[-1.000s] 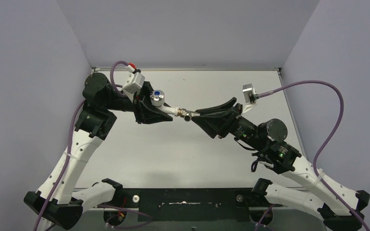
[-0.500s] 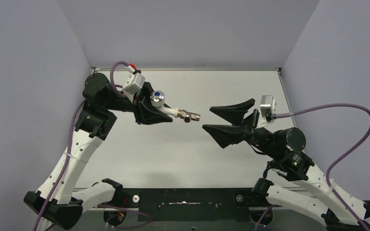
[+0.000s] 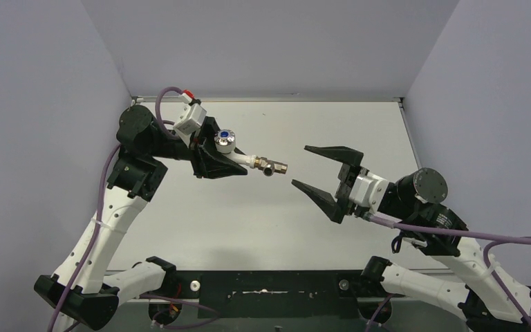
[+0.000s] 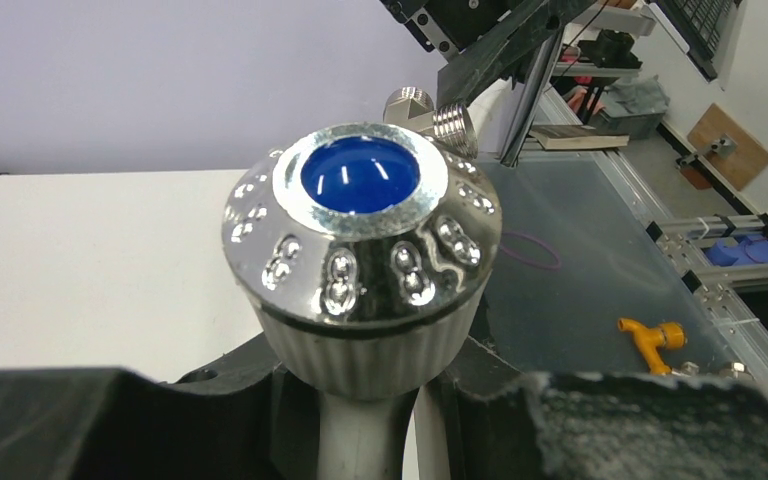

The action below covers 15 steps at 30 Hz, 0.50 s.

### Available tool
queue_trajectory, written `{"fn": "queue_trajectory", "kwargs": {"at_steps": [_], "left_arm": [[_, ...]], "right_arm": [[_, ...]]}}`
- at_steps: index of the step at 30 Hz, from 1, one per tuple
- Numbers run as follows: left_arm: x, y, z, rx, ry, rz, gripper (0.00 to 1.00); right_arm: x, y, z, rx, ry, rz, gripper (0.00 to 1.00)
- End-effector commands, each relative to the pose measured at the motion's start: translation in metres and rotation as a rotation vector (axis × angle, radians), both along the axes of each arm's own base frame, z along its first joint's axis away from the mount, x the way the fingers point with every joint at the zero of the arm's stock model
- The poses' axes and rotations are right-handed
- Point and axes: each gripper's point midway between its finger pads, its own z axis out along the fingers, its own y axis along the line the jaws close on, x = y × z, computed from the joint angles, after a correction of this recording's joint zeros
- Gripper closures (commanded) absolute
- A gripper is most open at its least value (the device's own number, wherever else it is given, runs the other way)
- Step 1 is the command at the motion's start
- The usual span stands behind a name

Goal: Install the water faucets
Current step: Screw the water faucet onto the adaptor.

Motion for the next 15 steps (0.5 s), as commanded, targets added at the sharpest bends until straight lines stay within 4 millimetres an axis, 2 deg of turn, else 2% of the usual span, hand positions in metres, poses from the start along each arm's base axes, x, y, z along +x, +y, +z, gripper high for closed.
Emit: {"fn": "queue_trajectory", "kwargs": {"at_steps": [1,7,15], "left_arm": [[-0.01,0.003,0.02,-0.044,-0.084,-0.02,1.0],[-0.011,0.003,0.022,-0.043,-0.076,-0.027,1.0],[-0.008,0.003,0.021,-0.044,-0.068,-0.014,1.0]], "right_arm": [[-0.002,0.004,0.015,-0.088,-0.236,0.01,0.36],[0.001,0.014,0.013,-0.161,-0.275,0.03,0.38],[-0.001,0.022,0.013,-0.166,-0.308,0.023,0.43]]}}
